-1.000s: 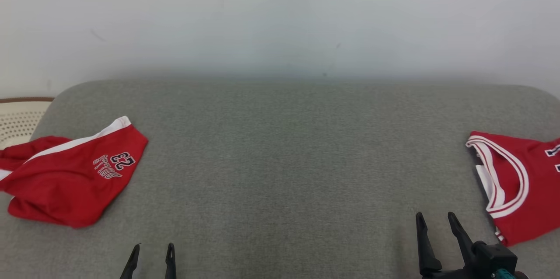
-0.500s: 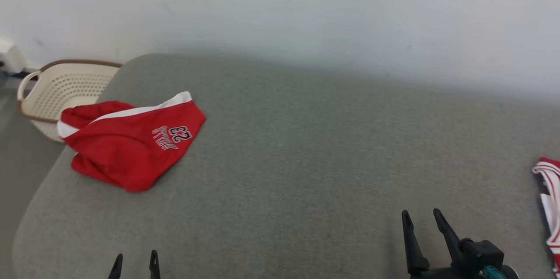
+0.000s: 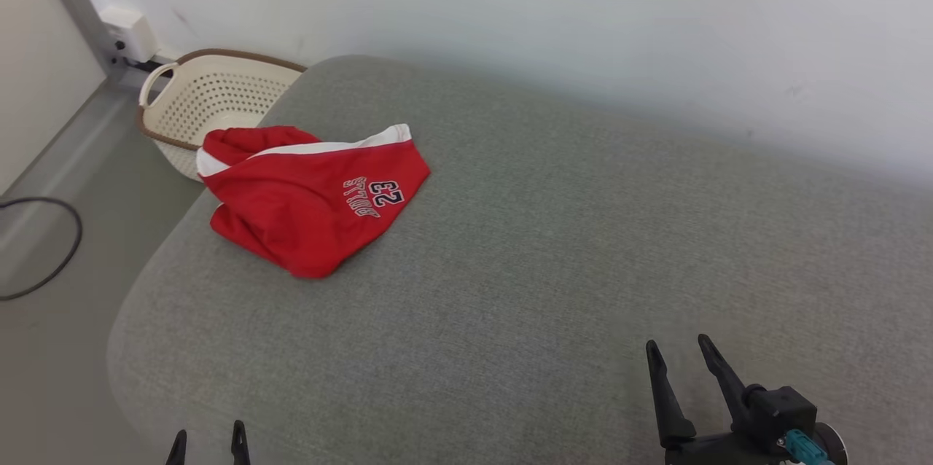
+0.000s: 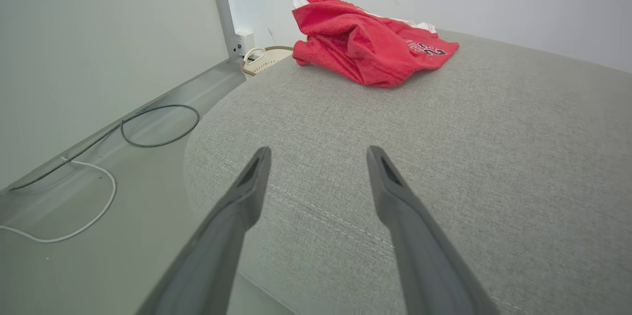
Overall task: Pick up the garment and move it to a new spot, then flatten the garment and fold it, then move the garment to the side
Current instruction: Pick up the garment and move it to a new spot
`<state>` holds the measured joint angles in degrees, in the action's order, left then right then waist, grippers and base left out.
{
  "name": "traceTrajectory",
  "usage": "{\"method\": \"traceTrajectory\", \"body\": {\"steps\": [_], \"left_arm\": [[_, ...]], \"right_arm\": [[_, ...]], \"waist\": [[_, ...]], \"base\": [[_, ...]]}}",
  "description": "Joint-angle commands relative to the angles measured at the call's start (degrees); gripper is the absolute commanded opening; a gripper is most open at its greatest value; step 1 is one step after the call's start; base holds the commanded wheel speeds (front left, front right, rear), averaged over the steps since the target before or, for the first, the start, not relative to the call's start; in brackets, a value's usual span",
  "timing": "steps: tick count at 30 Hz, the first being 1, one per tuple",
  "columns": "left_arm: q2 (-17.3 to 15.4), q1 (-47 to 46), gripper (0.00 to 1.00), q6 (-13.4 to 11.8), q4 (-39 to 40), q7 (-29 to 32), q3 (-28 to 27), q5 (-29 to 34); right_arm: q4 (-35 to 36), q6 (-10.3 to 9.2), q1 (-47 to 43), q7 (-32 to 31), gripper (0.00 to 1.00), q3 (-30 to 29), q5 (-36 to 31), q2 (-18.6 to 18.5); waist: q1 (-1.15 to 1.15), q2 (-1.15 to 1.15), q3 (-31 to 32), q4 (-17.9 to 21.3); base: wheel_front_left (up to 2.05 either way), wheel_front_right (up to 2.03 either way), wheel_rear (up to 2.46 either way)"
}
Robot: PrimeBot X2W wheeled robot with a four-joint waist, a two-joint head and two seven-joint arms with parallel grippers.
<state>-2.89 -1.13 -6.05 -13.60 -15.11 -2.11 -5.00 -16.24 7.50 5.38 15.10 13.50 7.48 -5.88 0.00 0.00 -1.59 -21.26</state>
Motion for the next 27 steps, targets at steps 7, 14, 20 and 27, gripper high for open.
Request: {"method": "traceTrajectory", "body": {"steps": [7,14,20,27], "left_arm": [[-0.05,-3.26,1.00,3.08,-3.78,-0.03,-2.83,-3.25],[-0.88,-11.93,1.00,7.37,-9.66,-0.03,-7.05,-4.56],[-4.03,-22.77,1.00,9.54,-15.44,-0.03,-9.48,-3.70],[-9.59,-35.73,1.00,11.52,-23.83,-0.03,-9.72,-3.21]], "right_arm": [[-0.07,-0.03,1.94,0.04,1.00,1.45,0.62,-0.87],[0.75,-0.03,5.22,0.04,1.00,2.77,0.71,-2.99],[1.71,-0.03,8.35,0.04,1.00,3.73,0.30,-4.89],[2.79,-0.03,10.93,0.04,1.00,3.56,0.20,-6.43]], "waist": [[0.00,0.00,-3.06,-0.17],[0.00,0.00,-8.05,2.83],[0.00,0.00,-13.05,5.79],[0.00,0.00,-17.49,9.45]], "base": [[0.00,0.00,0.00],[0.00,0.00,0.00],[0.00,0.00,0.00],[0.00,0.00,0.00]]}}
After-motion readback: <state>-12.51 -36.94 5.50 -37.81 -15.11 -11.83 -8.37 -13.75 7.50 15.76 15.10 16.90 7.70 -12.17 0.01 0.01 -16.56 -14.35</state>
